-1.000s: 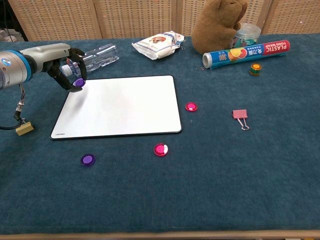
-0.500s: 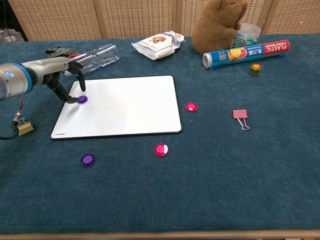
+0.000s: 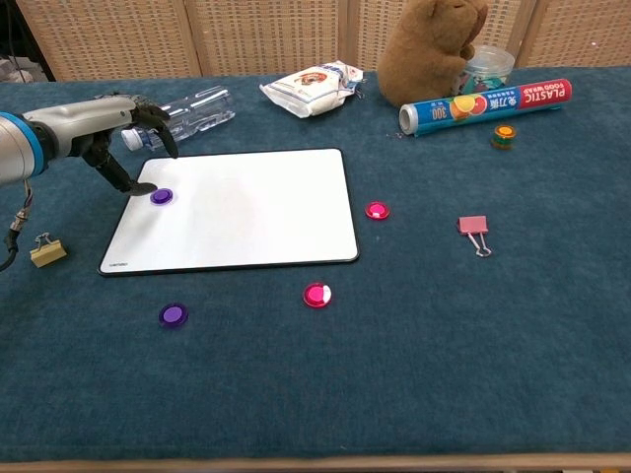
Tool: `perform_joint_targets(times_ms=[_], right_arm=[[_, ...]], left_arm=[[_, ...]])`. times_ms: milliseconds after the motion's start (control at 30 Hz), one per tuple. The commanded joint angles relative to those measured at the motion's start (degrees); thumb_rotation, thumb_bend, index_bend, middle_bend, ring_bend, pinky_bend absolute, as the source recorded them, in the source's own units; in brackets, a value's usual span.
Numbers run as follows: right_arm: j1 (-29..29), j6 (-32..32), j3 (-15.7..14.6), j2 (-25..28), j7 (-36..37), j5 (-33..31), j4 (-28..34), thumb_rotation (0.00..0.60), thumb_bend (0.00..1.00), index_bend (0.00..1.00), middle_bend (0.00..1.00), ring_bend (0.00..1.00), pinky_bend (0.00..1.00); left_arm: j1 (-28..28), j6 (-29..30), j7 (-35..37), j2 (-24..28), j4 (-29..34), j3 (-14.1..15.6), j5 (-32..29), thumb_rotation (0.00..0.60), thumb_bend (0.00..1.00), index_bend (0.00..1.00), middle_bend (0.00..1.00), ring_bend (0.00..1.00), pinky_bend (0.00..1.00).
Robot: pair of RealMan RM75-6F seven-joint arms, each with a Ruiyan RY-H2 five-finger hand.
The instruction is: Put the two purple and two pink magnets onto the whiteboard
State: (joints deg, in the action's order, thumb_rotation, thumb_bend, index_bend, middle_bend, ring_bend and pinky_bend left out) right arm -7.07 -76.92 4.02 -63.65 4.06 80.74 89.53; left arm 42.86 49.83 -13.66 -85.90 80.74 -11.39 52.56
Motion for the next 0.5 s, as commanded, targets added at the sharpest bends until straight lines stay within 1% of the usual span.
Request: perform_joint_targets(times_ms=[33, 100, 167, 300, 367, 500], right_arm=[[0.0, 0.0, -0.05, 0.0, -0.07, 0.06, 0.09, 0.6, 0.0, 0.0, 0.0, 0.0, 0.0], [0.02, -0.05, -0.09, -0.01, -0.23, 0.12, 0.15, 0.6, 0.0, 0.0, 0.0, 0.0, 0.0], [0.02, -0.05, -0.1, -0.04, -0.33, 0.12, 0.23, 0.6, 0.0, 0.0, 0.0, 0.0, 0.0], [-0.05, 0.15, -0.18, -0.09, -0.61, 0.07, 0.33, 0.6, 0.0, 0.0, 0.0, 0.0, 0.0], [-0.08, 0.2, -0.23, -0.13, -0.81, 0.11, 0.38, 0.6, 0.0, 0.0, 0.0, 0.0, 0.0], [-0.07, 0.23, -0.27, -0.17, -1.01, 0.07, 0.48, 0.6, 0.0, 0.0, 0.0, 0.0, 0.0]], left_arm=[[-3.24, 2.64, 7.3, 4.09, 4.69, 3.77, 13.55, 0.6, 0.3, 0.34, 0.0, 0.0, 0.0], [-4.37, 4.34, 11.9, 4.96, 4.86, 5.71, 20.41, 0.6, 0.3, 0.35, 0.0, 0.0, 0.0], [-5.09, 6.01, 15.2, 5.57, 4.46, 7.49, 25.71, 0.6, 0.3, 0.35, 0.0, 0.0, 0.0], [-6.0, 9.14, 19.6, 6.47, 3.62, 10.79, 33.82, 0.6, 0.3, 0.35, 0.0, 0.0, 0.0], [-6.29, 10.2, 20.08, 6.89, 3.61, 12.21, 36.57, 0.6, 0.3, 0.35, 0.0, 0.0, 0.0], [-7.04, 11.09, 16.93, 7.72, 5.24, 14.6, 39.6, 0.6, 0.3, 0.34, 0.0, 0.0, 0.0]])
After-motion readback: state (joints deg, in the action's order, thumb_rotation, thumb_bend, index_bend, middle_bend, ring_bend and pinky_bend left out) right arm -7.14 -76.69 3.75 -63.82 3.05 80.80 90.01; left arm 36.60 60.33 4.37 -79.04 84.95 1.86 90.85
